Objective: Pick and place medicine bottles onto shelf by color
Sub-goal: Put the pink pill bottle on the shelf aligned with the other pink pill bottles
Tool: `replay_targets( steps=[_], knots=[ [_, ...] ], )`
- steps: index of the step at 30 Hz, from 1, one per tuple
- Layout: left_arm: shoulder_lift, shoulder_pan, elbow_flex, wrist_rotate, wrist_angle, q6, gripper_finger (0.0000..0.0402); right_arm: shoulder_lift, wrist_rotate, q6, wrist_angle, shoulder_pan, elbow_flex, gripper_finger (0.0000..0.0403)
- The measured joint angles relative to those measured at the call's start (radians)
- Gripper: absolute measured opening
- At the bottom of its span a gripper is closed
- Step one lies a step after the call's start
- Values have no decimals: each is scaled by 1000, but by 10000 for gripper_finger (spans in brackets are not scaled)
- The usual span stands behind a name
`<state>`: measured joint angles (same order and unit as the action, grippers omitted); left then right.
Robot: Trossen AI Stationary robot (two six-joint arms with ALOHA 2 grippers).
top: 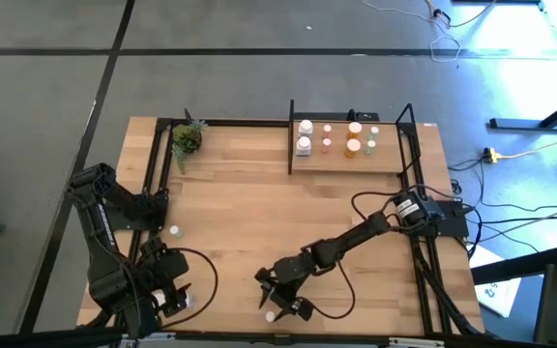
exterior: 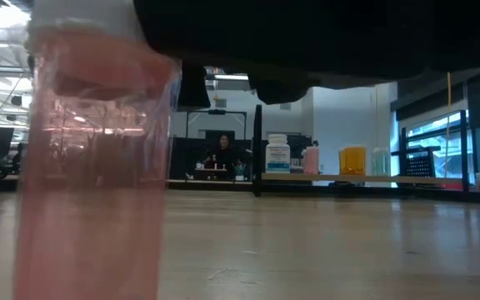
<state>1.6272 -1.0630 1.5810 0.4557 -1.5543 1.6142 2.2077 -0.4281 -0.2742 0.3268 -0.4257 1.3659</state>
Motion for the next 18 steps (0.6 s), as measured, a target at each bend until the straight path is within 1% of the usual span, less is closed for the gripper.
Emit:
replay_targets(
  steps=[18],
  knots=[
    [0, 0, 0, 0, 0, 1, 363, 1, -36, -4, 3, 0, 0, 253]
  ],
)
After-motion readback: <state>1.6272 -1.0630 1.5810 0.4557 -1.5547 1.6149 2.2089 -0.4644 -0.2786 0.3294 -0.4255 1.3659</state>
